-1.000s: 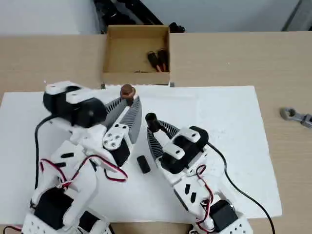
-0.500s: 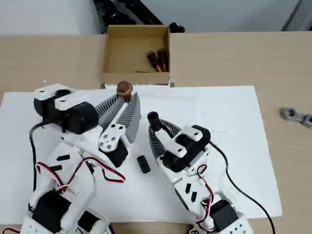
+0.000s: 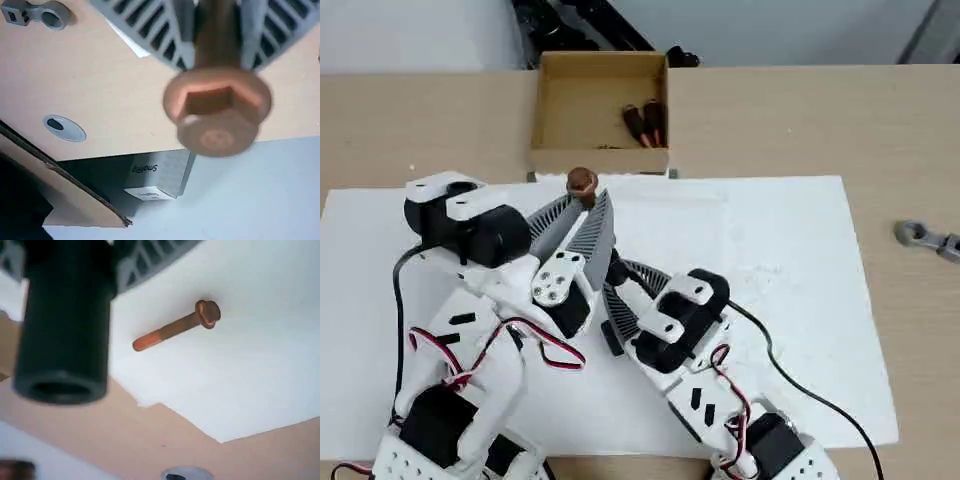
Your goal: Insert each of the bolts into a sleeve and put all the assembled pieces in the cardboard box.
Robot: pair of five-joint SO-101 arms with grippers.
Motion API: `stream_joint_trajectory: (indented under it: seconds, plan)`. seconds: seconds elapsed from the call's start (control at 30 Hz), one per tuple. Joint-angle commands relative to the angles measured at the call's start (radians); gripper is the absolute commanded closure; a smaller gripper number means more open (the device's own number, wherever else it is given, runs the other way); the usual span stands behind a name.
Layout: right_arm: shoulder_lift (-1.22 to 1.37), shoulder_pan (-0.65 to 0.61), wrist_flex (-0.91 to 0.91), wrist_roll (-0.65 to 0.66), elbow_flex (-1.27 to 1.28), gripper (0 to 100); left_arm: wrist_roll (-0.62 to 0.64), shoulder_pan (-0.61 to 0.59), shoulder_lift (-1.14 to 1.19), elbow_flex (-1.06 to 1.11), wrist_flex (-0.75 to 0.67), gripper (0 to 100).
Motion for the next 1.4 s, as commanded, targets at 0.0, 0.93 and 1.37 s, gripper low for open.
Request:
stream_joint_trajectory:
  seconds: [0.0, 0.93, 1.37]
  plan:
    - [-0.013, -0.01, 0.002, 0.011, -0.017, 99.5, 0.008, 0.006, -0.018, -0.013, 0.012, 99]
    - [-0.015, 0.025, 0.007, 0.011, -0.025, 99.5, -0.015, 0.026, -0.012, 0.001, 0.035, 99]
    - [-0.015, 0.025, 0.039, 0.009, -0.046, 99.5, -0.02, -0.026, -0.017, 0.045, 0.043, 99]
